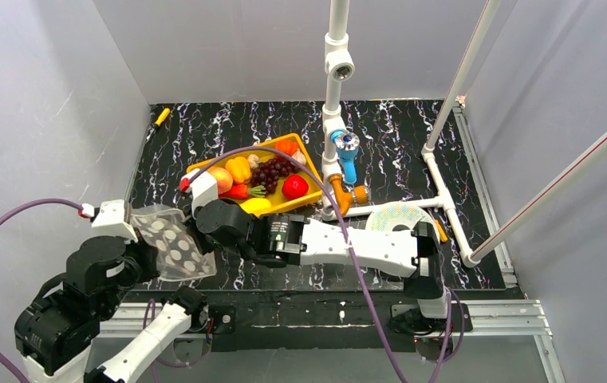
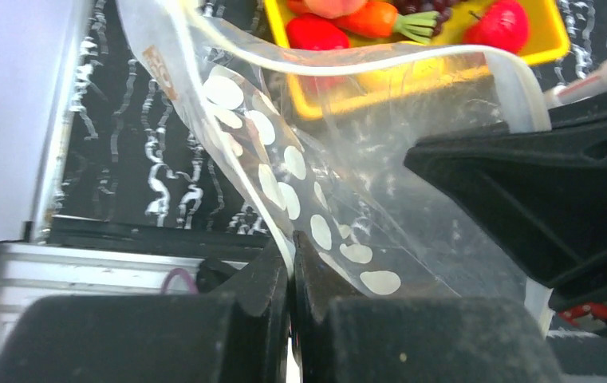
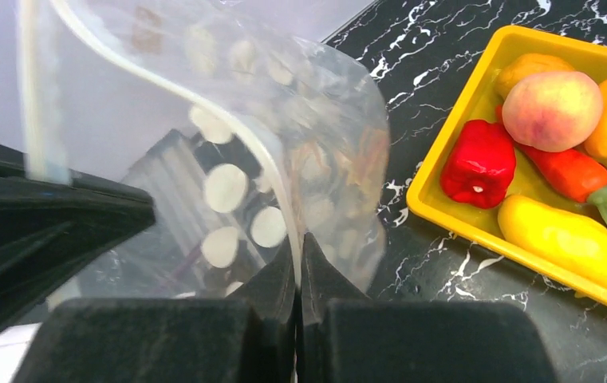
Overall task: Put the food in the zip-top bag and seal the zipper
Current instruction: Open the zipper of the food storage bag at the center of the board, then adjust the zipper food storage bag at the center of the board.
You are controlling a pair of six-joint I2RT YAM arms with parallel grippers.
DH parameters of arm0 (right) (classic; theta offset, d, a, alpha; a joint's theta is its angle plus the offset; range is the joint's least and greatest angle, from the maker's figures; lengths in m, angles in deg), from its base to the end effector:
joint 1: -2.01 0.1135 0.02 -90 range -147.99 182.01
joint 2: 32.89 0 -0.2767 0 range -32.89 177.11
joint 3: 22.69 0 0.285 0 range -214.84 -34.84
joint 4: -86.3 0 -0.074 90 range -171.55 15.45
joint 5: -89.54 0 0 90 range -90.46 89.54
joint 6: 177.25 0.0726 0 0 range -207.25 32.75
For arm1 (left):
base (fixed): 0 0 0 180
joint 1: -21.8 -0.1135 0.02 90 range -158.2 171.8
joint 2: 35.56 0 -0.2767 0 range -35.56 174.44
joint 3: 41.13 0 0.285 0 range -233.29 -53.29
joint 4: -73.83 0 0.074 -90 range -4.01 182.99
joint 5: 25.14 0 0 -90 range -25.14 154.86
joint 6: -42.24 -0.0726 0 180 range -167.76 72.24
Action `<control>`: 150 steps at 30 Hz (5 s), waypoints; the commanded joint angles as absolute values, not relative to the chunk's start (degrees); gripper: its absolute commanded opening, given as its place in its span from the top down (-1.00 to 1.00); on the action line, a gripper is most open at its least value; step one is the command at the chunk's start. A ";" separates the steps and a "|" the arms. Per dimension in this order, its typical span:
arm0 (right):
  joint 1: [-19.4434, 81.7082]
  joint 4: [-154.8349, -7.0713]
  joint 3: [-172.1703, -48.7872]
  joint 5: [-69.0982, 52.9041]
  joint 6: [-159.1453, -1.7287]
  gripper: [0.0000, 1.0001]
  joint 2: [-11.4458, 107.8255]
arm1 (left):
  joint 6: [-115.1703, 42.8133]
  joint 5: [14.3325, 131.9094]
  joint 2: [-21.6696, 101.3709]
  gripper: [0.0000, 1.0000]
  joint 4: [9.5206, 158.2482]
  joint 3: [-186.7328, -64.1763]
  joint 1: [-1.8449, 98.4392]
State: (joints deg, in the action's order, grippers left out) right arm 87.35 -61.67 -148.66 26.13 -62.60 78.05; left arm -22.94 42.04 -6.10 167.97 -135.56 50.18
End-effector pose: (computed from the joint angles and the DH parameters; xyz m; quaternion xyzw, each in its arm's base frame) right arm 0.0752 0.5226 0.4052 -0.2772 0.7442 0.3681 0.4835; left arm 0.0334 0.0140 0.4391 -0.0738 0.8480 -0.0697 0.5201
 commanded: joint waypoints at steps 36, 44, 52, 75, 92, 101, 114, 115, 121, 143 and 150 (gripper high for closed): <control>75.16 -70.94 -121.05 17.79 -70.25 -0.96 60.71 | -44.08 27.13 6.36 1.00 128.65 -109.56 39.63; 68.34 -67.90 -124.67 12.43 -76.61 -0.93 69.97 | -38.42 28.17 5.89 1.00 136.70 -112.47 36.46; 67.92 -56.51 -140.87 11.80 -84.72 -0.94 83.68 | -36.45 32.78 10.81 1.00 151.32 -123.35 36.43; 66.08 -53.94 -155.51 28.94 -79.31 -0.82 99.69 | -32.35 24.26 10.60 1.00 152.38 -122.60 36.43; 63.50 -56.63 -159.63 24.82 -84.45 -0.46 105.58 | -32.00 29.88 10.79 1.00 151.09 -119.17 36.43; 62.92 -56.63 -159.52 20.41 -86.17 -0.46 108.28 | -32.17 31.61 9.41 1.00 150.71 -118.84 36.45; 63.21 -53.17 -166.70 20.72 -87.04 -0.58 113.82 | -32.02 33.59 8.59 1.00 149.23 -118.52 36.39; 63.36 -52.63 -167.03 21.87 -87.05 -0.57 113.71 | -32.02 33.69 8.61 1.00 149.30 -118.65 36.39; 63.70 -51.65 -162.20 23.36 -87.08 -0.58 106.26 | -32.18 33.09 8.19 1.00 149.13 -118.74 36.41; 70.64 -37.17 -162.74 23.73 -79.60 -0.73 83.85 | -30.29 43.20 7.12 1.00 153.34 -125.94 36.44; 80.20 -36.56 -161.32 25.84 -68.69 -0.74 75.76 | -27.25 50.26 7.93 1.00 157.02 -131.15 36.42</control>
